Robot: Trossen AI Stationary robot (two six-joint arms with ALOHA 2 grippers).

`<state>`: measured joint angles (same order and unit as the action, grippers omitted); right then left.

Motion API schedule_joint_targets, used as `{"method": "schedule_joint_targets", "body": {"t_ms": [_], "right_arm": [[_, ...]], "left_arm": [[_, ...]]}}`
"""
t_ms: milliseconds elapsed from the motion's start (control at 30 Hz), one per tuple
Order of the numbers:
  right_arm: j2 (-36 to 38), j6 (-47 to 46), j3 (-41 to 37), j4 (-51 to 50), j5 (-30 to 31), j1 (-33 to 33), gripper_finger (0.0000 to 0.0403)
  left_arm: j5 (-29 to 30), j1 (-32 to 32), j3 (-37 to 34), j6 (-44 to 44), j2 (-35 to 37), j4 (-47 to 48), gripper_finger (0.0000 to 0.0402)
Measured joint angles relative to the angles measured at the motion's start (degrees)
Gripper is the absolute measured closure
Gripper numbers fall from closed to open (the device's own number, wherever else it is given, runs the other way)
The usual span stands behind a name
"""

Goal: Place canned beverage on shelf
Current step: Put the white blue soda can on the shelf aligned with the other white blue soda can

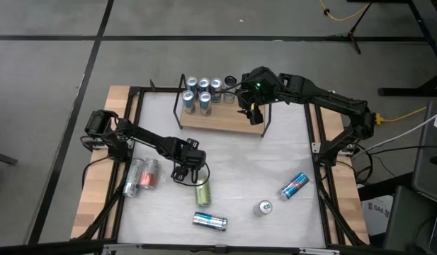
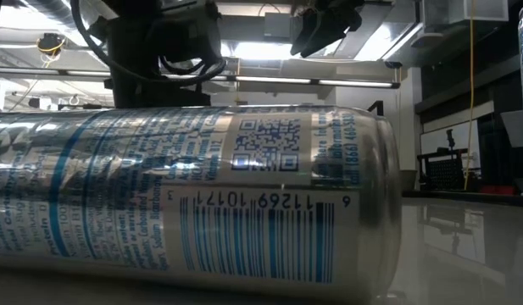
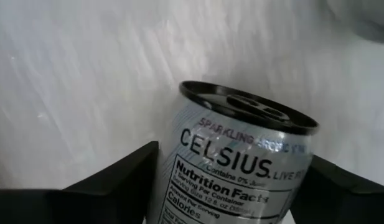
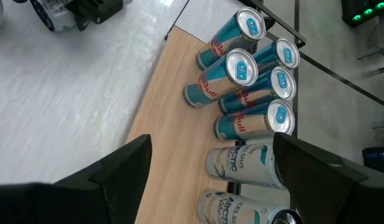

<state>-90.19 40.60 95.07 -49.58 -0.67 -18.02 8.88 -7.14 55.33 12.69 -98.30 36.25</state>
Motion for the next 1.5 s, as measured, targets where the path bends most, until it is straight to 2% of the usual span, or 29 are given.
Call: {"method": "schedule_joint_targets", "body": {"t_ms": [167,300,500,700,933,1133,1367,1500], "right_arm": [[0.0,0.0,0.0,0.0,0.1,0.0,0.0079],[0.0,0.0,0.0,-0.1,0.1,0.0,0.0079],[1.5,-0.2,0.0,-2.9,1.6,0.0,0.0079],[3.9,-3.1,0.0,-5.0,3.0,0.0,0.0079],[7.2,-4.4,0.0,-6.8,2.1,0.1,0.0079],[7.7,-10.3,0.0,-6.8,-5.5,0.1,0.0079],[7.5,-10.4,0.0,-6.2,-24.0,0.1,0.0079],[7.5,-10.7,0.0,-4.8,-30.7,0.1,0.0079]], "left_arm": [[-0.9,0.1,0.1,-0.6,0.0,-4.7,0.0161],[-0.9,1.4,0.1,-0.6,0.0,-10.8,0.0162],[-2.1,7.3,2.8,-2.6,0.0,-19.8,0.0161],[-10.8,13.4,4.0,-9.3,0.0,-36.7,0.0161],[-14.5,17.1,4.1,-14.6,0.0,-54.9,0.0158],[-22.8,18.9,4.1,-19.6,0.0,-59.0,0.0157],[-35.6,19.4,4.1,-25.2,0.0,-61.2,0.0157],[-40.0,19.4,4.1,-28.8,0.0,-65.0,0.0157]]}}
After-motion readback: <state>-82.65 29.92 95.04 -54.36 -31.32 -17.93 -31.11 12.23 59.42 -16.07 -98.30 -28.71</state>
